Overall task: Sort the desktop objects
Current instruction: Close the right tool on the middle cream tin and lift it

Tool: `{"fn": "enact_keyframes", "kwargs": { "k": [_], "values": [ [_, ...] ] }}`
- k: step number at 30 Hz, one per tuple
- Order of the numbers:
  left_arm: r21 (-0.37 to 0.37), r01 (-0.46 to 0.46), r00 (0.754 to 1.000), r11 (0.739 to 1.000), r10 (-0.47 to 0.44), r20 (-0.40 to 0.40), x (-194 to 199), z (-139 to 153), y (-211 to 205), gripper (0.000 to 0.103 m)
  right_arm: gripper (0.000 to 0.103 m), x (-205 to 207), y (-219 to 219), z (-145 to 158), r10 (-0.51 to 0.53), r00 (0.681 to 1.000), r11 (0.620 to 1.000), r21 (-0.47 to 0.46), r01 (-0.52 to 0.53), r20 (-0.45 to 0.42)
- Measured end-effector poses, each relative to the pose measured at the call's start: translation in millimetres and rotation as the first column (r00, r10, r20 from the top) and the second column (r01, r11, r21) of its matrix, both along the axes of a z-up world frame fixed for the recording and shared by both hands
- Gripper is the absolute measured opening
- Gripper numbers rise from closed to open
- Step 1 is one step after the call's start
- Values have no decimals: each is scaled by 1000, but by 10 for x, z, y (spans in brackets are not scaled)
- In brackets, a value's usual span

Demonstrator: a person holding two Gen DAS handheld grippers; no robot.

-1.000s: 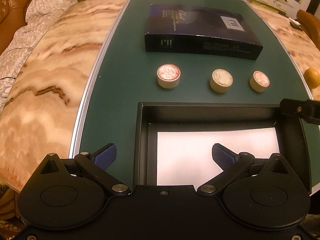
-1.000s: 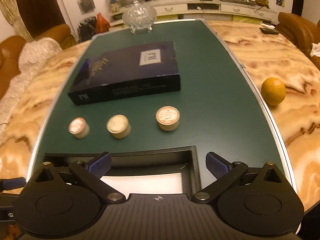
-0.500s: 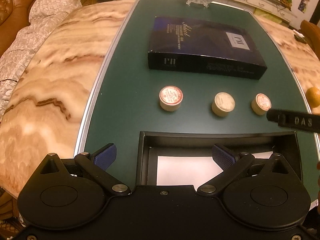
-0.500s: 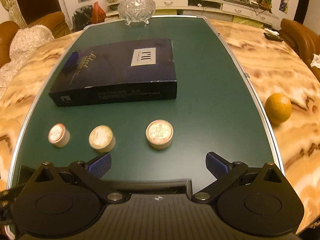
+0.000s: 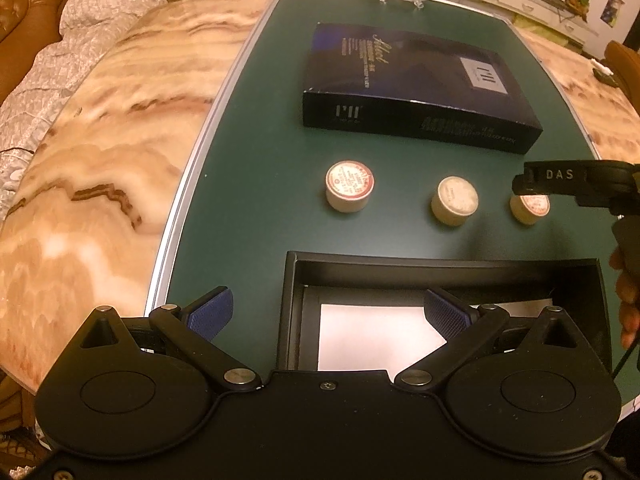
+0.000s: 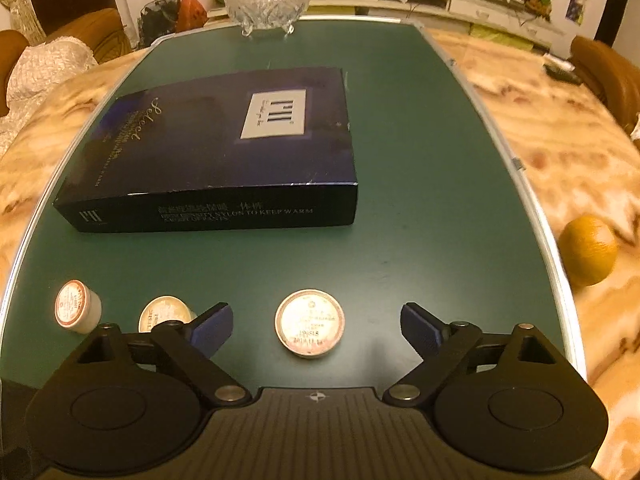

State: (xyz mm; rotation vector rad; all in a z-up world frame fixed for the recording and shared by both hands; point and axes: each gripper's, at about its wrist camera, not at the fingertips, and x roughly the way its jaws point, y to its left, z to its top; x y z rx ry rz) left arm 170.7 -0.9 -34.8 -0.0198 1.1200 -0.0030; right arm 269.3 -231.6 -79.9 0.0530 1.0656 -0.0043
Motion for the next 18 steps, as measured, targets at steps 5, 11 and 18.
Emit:
{"fn": "enact_keyframes", "kwargs": {
  "k": [5,11,18],
  "values": [
    [3,-5,1000,1000,5,-5,-7,-22,32,103,78,58,8,-85,11,1000,1000,8,-11,-16],
    [4,-5,1000,1000,5,-9,-12,-34,41,103,67,91,1,-145,11,999,1000,24,-10,-36],
    [5,-5,1000,1000,5,-14,-24,-46,44,103,52,106,-21,-157,12,999,999,36,-10,-47]
  ]
}}
